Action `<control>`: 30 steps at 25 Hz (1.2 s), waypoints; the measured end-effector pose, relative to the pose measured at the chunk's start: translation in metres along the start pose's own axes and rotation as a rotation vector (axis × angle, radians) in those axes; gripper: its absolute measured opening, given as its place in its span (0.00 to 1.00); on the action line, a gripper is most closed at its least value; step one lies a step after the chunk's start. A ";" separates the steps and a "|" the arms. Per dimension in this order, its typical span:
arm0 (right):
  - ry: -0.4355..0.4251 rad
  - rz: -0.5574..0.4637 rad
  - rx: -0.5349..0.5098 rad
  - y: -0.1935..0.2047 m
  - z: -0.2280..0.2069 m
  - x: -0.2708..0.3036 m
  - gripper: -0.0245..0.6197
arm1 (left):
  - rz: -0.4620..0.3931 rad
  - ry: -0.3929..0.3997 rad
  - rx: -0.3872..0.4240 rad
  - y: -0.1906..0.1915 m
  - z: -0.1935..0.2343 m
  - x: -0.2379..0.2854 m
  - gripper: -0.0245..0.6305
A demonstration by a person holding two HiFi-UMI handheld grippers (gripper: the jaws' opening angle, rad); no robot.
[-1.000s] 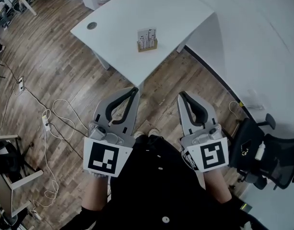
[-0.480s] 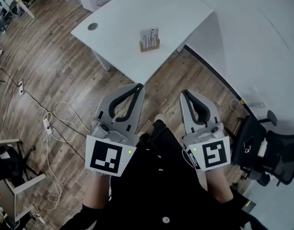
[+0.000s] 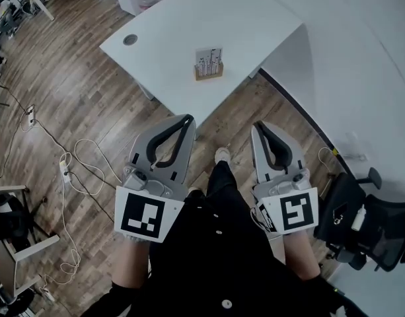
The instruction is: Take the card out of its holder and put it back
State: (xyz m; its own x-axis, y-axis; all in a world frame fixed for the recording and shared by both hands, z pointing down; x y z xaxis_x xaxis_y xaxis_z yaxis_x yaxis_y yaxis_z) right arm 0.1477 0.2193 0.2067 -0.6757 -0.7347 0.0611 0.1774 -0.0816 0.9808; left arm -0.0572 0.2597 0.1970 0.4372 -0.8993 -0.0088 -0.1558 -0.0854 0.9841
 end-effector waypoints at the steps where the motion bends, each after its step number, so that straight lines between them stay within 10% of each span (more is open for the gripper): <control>1: -0.006 -0.002 -0.003 0.001 -0.005 0.005 0.11 | 0.002 -0.004 -0.003 0.000 0.001 0.006 0.06; 30: -0.325 0.016 -0.031 0.044 -0.181 0.141 0.11 | 0.133 -0.305 -0.042 0.019 0.030 0.188 0.06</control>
State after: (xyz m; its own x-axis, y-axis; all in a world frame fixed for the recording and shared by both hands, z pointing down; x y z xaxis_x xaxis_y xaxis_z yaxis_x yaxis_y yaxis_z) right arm 0.1899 -0.0100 0.2245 -0.8650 -0.4826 0.1375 0.2081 -0.0957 0.9734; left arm -0.0044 0.0764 0.2084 0.1288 -0.9889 0.0741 -0.1540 0.0539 0.9866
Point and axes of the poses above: the fingertips, and each gripper's own axes: x forward along the fingers, z to its left, y out of its underside, the point moved 9 cm from there along -x, backward along the fingers, and after that the axes turned 4 degrees about -z, right-handed, at the moved point
